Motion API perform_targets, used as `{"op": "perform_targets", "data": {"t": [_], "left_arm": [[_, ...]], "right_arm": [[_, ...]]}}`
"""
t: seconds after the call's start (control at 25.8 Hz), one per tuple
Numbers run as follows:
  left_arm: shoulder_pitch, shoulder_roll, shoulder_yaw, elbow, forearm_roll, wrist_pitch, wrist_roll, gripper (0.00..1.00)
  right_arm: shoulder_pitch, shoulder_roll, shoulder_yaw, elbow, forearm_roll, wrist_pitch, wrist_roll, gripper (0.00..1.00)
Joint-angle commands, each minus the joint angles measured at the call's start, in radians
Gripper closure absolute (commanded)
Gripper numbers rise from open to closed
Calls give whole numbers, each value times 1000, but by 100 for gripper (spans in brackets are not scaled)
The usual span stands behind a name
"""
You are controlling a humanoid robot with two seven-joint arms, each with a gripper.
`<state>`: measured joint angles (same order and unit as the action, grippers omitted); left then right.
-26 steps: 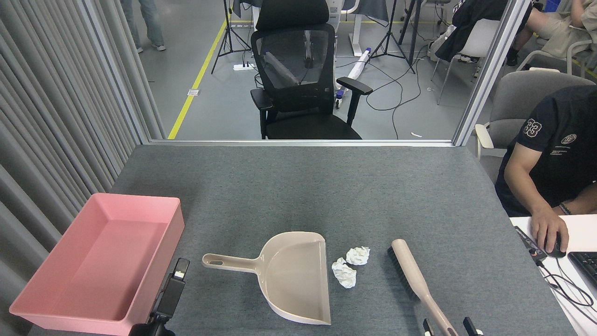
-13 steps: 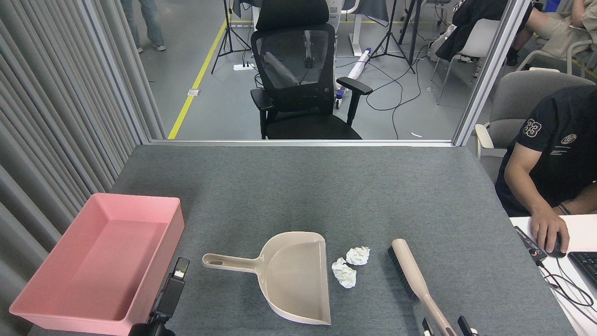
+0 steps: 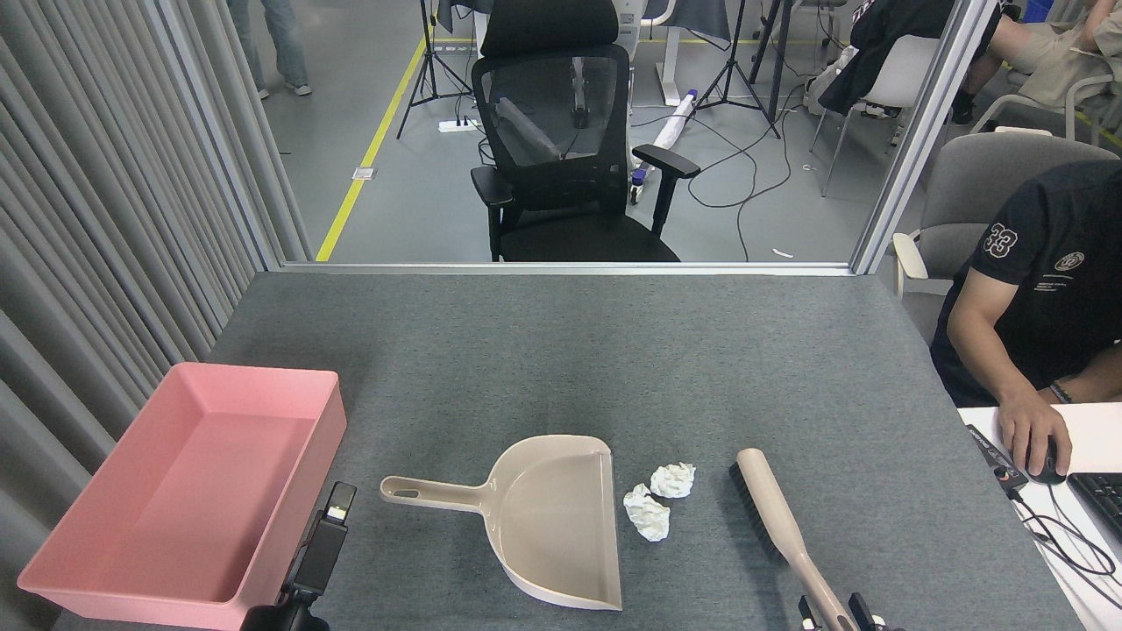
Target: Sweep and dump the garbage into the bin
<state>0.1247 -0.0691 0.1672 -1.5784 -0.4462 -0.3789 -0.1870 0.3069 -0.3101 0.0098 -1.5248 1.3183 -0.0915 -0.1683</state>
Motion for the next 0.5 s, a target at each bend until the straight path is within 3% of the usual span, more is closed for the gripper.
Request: {"op": "perform_targets", "data": {"t": [0.0,0.19,0.46], "left_arm": [[0,0,0,0,0,0,0,1],[0,0,0,0,0,-2,0,1],[0,0,0,-2,0,-2,0,1]], "right_arm": [[1,0,1,0,-1,-1,6,38],[1,0,1,0,-1,-1,6,47],[0,0,1,-2,-1,-2,1,47]]}}
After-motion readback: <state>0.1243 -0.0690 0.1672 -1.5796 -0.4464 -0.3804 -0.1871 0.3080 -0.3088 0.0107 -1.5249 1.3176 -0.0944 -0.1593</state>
